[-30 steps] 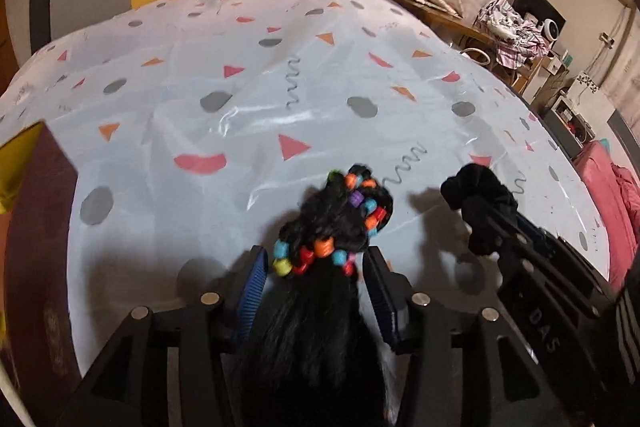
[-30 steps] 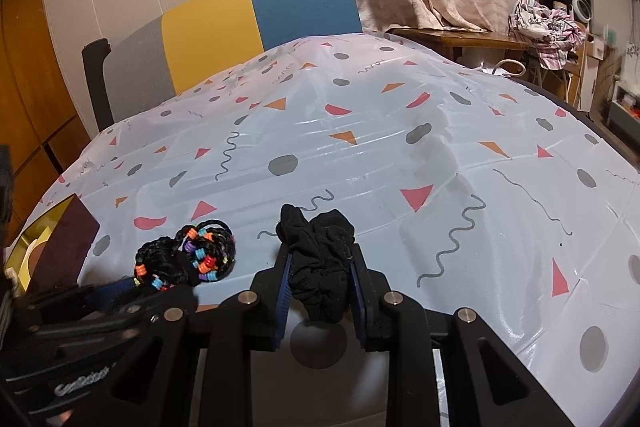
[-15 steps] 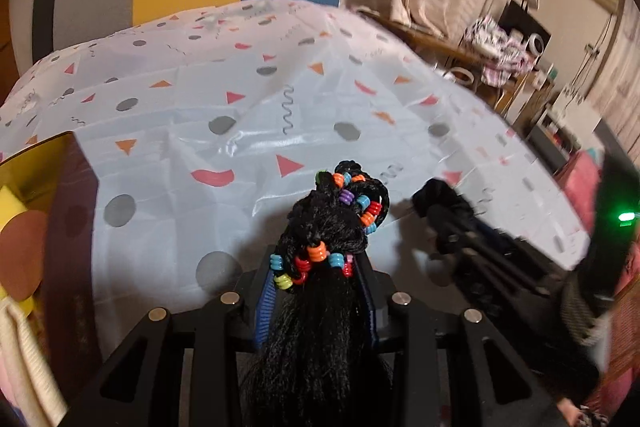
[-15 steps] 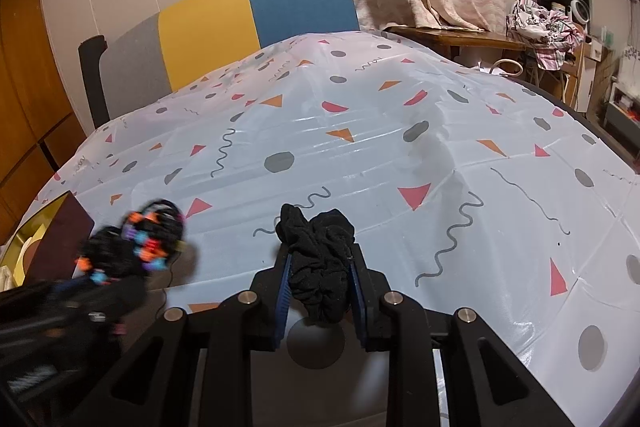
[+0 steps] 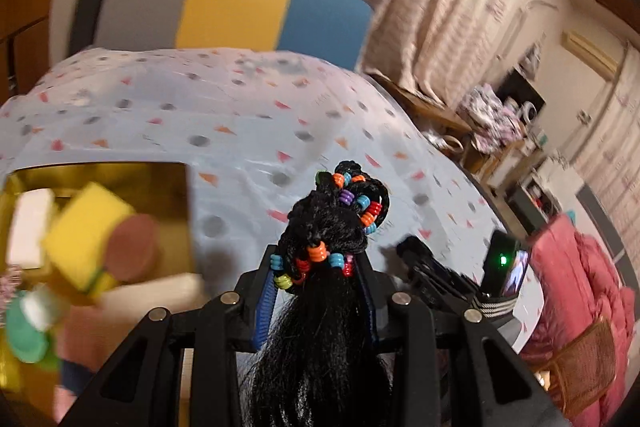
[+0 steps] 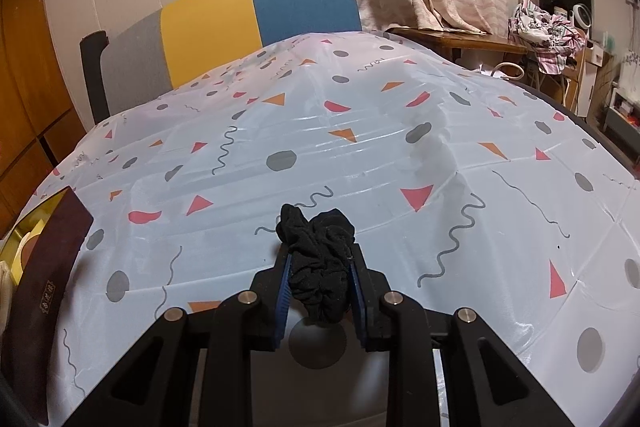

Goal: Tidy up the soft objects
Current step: 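Lower the braided hair piece into the gold tray and open the left tool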

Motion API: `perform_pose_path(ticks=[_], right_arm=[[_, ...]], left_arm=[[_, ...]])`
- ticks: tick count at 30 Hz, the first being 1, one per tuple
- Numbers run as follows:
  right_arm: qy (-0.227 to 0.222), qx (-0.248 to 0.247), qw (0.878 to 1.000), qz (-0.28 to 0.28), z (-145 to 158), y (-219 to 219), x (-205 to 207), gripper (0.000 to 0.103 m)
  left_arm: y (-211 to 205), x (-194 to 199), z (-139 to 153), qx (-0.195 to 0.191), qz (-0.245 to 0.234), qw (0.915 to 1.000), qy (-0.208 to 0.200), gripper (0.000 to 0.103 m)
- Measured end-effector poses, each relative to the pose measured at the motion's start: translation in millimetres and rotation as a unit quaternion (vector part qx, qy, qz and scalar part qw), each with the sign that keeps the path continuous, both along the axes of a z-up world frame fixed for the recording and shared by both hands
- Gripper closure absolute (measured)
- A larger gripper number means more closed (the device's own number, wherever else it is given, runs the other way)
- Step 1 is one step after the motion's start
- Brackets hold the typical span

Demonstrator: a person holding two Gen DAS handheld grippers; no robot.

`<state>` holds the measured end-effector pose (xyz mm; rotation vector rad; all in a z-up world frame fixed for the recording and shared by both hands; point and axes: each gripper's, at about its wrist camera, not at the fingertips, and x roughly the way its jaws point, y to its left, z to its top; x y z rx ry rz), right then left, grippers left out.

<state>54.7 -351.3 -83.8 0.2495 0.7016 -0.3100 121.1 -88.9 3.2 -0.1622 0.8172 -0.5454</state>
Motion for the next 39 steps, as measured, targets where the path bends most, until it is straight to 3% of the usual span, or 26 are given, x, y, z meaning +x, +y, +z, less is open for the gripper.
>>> perform_pose_path(ticks=[6, 12, 18, 25, 29, 39], right_arm=[[0.004, -0.007, 1.0, 0.004, 1, 2, 0, 0.077], [0.009, -0.011, 1.0, 0.003, 0, 4, 3, 0.077], [0.013, -0.02, 1.0, 0.005, 0, 6, 5, 0.076], [0.018, -0.029, 0.999, 0.006, -1, 10, 6, 0.076], [0.022, -0.032, 0.999, 0.006, -1, 11, 7, 0.076], [0.024, -0.044, 0.999, 0.017, 1, 17, 8, 0.076]], left_arm=[[75, 16, 1, 0.007, 0.082, 0.9966, 0.003, 0.069], [143, 41, -20, 0.03, 0.175, 0.9836, 0.034, 0.069], [185, 65, -51, 0.059, 0.225, 0.9705, 0.062, 0.068], [199, 73, -76, 0.059, 0.23, 0.9676, 0.087, 0.064], [197, 64, -72, 0.048, 0.229, 0.9694, 0.075, 0.048], [193, 19, -47, 0.029, 0.205, 0.9781, 0.019, 0.047]])
